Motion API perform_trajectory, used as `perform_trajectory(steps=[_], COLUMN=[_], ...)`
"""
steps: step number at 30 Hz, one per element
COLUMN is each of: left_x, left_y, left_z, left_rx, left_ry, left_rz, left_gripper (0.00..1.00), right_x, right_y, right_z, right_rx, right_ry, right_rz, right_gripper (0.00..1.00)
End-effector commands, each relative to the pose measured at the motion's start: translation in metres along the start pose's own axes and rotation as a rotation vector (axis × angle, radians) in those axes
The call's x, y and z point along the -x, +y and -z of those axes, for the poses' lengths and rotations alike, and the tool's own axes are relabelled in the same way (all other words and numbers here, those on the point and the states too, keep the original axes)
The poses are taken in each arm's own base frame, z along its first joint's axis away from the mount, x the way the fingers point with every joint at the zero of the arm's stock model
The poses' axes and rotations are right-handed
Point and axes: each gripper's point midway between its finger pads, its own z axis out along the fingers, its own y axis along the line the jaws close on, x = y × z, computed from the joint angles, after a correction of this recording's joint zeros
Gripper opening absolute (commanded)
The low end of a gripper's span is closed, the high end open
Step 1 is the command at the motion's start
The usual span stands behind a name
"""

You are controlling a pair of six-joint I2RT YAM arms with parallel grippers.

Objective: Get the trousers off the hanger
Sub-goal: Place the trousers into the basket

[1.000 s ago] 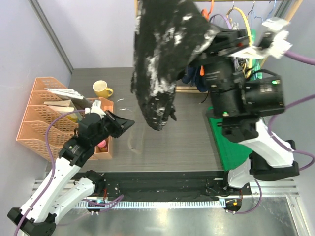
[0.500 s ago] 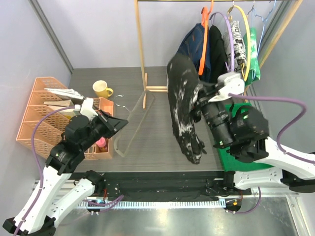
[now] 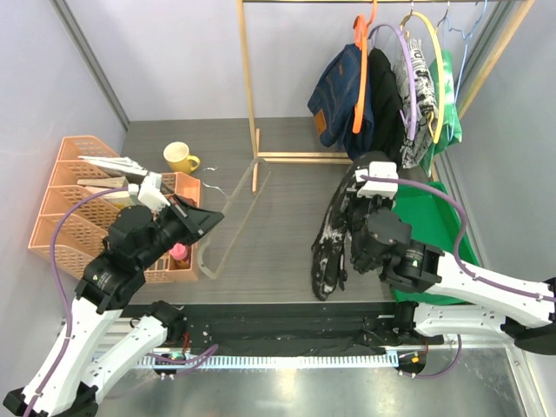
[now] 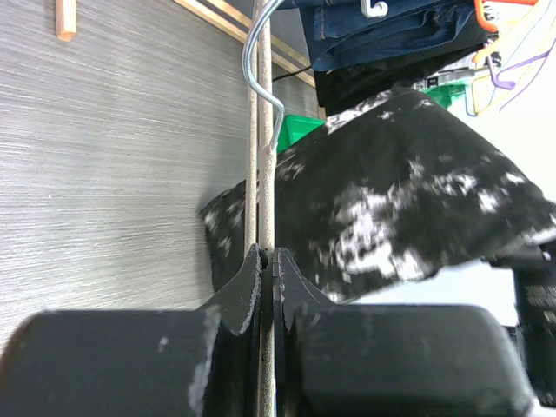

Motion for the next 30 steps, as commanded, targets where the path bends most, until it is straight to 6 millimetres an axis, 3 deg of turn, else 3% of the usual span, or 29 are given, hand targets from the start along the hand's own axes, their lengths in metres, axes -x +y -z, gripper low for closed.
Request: perform_trajectory(steps=[1, 12, 20, 30], left_x=[0.009, 0.010, 0.012, 0.014], left_y=[-0.016, -0.020, -0.027, -0.036], left_z=[0.008, 0.012, 0.011, 0.010], left_rx=[-0.062, -0.077, -0.091, -0.117], left_ry=[-0.026, -0.031, -0.025, -0.014], left_rz=[-0.027, -0.032, -0.039, -0.060], left_gripper=[0.00, 0.00, 0.00, 0.00], right_x=[0.012, 0.034, 0.050, 0.047], right_y=[-0.060, -0.158, -0.203, -0.243], right_z=[-0.004, 0.005, 0.014, 0.026], right_rx=[-0.319, -0.608, -0.701, -0.839], right_ry=[0.030, 0.054, 0.043, 0.053], right_rz=[-0.199, -0.228, -0.198, -0.087], right_gripper=[0.01, 0.01, 0.01, 0.01])
